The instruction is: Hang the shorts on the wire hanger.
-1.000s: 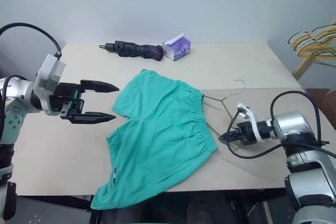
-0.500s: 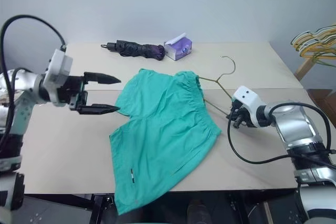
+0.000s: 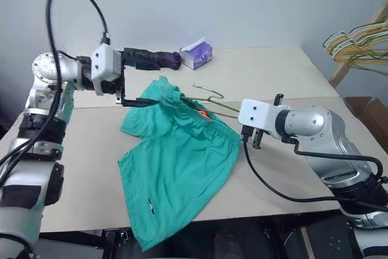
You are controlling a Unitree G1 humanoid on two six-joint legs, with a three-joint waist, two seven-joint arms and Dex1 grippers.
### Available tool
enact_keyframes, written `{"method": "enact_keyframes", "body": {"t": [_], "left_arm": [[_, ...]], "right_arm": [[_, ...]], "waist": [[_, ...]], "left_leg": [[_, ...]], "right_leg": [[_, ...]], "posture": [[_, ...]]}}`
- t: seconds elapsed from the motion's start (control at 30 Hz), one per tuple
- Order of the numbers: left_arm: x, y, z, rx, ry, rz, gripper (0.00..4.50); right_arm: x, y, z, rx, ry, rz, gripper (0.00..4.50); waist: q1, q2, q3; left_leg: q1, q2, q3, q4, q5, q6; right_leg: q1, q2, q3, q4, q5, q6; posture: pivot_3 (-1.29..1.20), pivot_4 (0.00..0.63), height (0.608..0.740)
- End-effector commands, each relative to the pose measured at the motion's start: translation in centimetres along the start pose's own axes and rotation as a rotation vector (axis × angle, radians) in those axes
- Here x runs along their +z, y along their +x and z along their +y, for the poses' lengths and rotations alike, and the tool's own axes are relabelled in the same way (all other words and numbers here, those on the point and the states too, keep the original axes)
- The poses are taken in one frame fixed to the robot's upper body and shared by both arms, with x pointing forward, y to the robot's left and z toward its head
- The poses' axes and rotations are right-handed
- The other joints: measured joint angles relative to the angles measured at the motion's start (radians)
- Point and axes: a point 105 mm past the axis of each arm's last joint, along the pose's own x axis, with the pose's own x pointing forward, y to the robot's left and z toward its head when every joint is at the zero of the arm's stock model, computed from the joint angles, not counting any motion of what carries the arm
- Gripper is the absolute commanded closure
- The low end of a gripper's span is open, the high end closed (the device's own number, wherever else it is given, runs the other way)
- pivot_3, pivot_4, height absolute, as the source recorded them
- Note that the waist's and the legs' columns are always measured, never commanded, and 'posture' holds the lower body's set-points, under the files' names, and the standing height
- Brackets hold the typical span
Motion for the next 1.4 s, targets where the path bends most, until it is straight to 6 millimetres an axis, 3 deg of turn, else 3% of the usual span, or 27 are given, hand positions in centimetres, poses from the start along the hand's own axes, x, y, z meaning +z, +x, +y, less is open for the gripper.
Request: {"method": "enact_keyframes", "body": {"t": [0.03, 0.17, 0.2, 0.27, 0.67, 0.8, 0.97, 1.13, 1.27, 1.4], "left_arm": [[0.1, 0.5, 0.4, -0.05, 0.085, 0.038, 0.02], [-0.9, 2.0, 0.4, -0.078, 0.126, 0.097, 0.02], [-1.0, 2.3, 0.4, -0.082, 0.125, 0.098, 0.21], [-0.8, 2.8, 0.5, -0.089, 0.111, 0.081, 0.65], [-0.6, 1.9, 0.2, -0.142, 0.059, 0.046, 4.32], [-0.3, 1.7, 0.3, -0.134, 0.013, 0.017, 4.43], [-0.6, 0.7, -0.5, -0.134, -0.048, 0.005, 4.5], [-1.1, -0.6, -2.1, -0.149, -0.103, 0.005, 4.5], [-1.1, -1.3, -2.8, -0.146, -0.134, -0.001, 4.5], [-1.5, -2.0, -2.8, -0.117, -0.164, 0.005, 4.5]], "right_arm": [[2.0, -1.1, -0.7, -0.009, -0.043, -0.047, 4.5], [2.9, -1.5, -0.6, 0.018, -0.046, -0.073, 4.5], [3.0, -1.6, -0.6, 0.023, -0.045, -0.077, 4.5], [3.2, -1.7, -0.6, 0.029, -0.041, -0.079, 4.5], [3.9, -2.8, -0.4, 0.092, 0.028, -0.125, 4.5], [4.4, -2.9, -0.3, 0.108, 0.003, -0.163, 4.5], [3.3, -3.5, -1.1, 0.072, 0.055, -0.143, 3.08], [0.1, -4.8, -4.0, -0.078, 0.171, -0.07, 1.32], [-2.5, -5.9, -4.8, -0.155, 0.286, -0.031, 0.04], [-4.7, -6.5, -3.3, -0.141, 0.468, -0.054, 0.04]], "waist": [[-0.002, 0.0, 0.0], [-0.007, 0.0, 0.0], [-0.01, 0.0, 0.0], [-0.014, 0.0, 0.0], [-0.045, 0.0, 0.0], [-0.051, 0.0, 0.0], [-0.053, 0.0, 0.0], [-0.054, 0.0, 0.0], [-0.048, 0.0, 0.0], [-0.041, 0.0, 0.0]], "left_leg": [[0.0, 0.0, 0.0, 0.0, 0.0, 0.0], [-0.001, 0.0, -0.001, 0.0, 0.0, 0.0], [-0.001, 0.0, -0.001, 0.0, 0.0, 0.0], [-0.001, 0.0, -0.001, 0.0, 0.0, 0.0], [-0.002, 0.0, -0.002, 0.001, 0.0, 0.0], [-0.002, 0.0, -0.002, 0.002, 0.0, 0.0], [-0.002, 0.0, -0.002, 0.002, 0.0, 0.0], [-0.002, 0.0, -0.002, 0.002, 0.0, 0.0], [-0.002, 0.0, -0.002, 0.002, 0.0, 0.0], [-0.003, 0.0, -0.002, 0.003, 0.0, 0.0]], "right_leg": [[0.0, 0.0, 0.0, 0.0, 0.0, 0.0], [0.0, 0.0, 0.0, 0.0, 0.0, 0.0], [0.0, 0.0, 0.0, 0.0, 0.0, 0.0], [0.0, 0.0, -0.001, 0.0, 0.0, 0.0], [-0.002, -0.001, -0.001, 0.002, 0.0, 0.0], [-0.002, 0.0, -0.001, 0.003, 0.0, 0.0], [-0.002, -0.001, -0.001, 0.004, 0.0, 0.0], [-0.002, -0.001, -0.001, 0.005, 0.0, 0.0], [-0.002, -0.001, -0.001, 0.005, 0.0, 0.0], [-0.002, -0.001, -0.001, 0.005, 0.0, 0.0]], "posture": [[-0.11, 0.016, 0.74], [-0.11, 0.014, 0.74], [-0.11, 0.014, 0.74], [-0.11, 0.013, 0.74], [-0.12, 0.013, 0.74], [-0.12, 0.014, 0.74], [-0.12, 0.015, 0.74], [-0.12, 0.024, 0.74], [-0.11, 0.035, 0.74], [-0.11, 0.04, 0.74]]}}
